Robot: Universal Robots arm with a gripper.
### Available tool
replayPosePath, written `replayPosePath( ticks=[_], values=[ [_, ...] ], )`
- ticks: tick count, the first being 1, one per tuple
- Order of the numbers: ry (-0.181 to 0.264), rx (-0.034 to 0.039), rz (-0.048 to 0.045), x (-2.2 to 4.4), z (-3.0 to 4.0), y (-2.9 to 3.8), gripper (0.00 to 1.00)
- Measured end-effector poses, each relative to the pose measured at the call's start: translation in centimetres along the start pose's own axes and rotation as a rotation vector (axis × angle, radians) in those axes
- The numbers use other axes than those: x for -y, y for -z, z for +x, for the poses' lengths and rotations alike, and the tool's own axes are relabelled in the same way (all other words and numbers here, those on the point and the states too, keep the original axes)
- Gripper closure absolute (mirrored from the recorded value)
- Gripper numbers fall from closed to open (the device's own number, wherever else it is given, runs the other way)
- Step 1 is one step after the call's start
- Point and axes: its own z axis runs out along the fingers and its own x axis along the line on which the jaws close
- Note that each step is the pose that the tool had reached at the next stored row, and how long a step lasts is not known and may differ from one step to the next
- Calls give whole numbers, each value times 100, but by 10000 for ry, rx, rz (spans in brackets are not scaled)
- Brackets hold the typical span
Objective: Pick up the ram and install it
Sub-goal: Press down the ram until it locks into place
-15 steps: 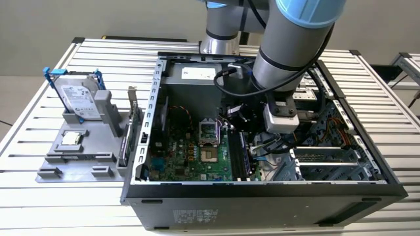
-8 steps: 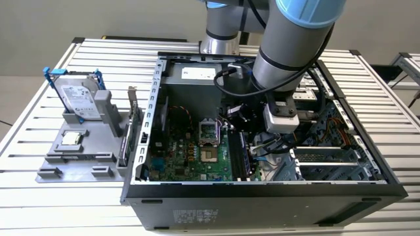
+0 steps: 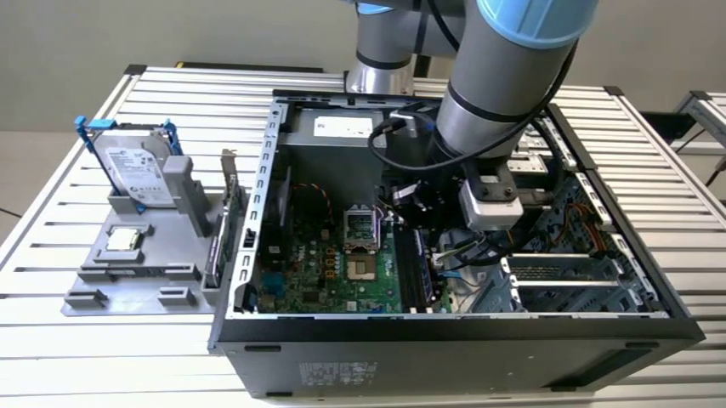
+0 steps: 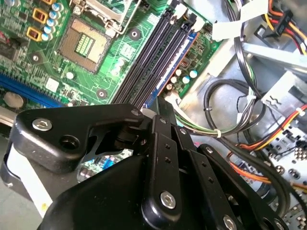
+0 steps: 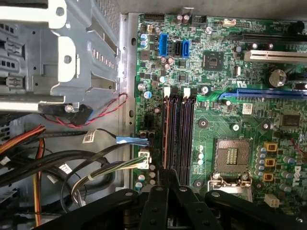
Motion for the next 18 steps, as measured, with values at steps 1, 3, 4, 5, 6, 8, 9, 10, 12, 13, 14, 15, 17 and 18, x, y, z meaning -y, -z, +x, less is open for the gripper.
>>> replayPosePath(
  ticks=[1, 3, 4, 5, 6, 8, 9, 10, 12, 13, 14, 15, 17, 18],
  values=[
    [180, 7, -3, 0, 0, 0, 100],
    [539, 19, -9, 1, 0, 0, 100],
    [711, 25, -12, 1, 0, 0, 100],
    [791, 27, -13, 2, 0, 0, 100],
    [792, 28, -13, 2, 0, 0, 100],
    [790, 31, -13, 2, 0, 0, 100],
    [747, 35, -13, 2, -1, 0, 100],
    [705, 34, -12, 2, -1, 0, 100],
    [670, 32, -10, 2, -1, -1, 100],
    [669, 32, -12, 2, -1, 0, 100],
    [669, 32, -11, 2, -1, 0, 100],
    [669, 32, -11, 2, -1, 0, 100],
    [669, 32, -11, 2, -1, 0, 100],
    [668, 31, -11, 2, -1, 0, 100]
  ],
)
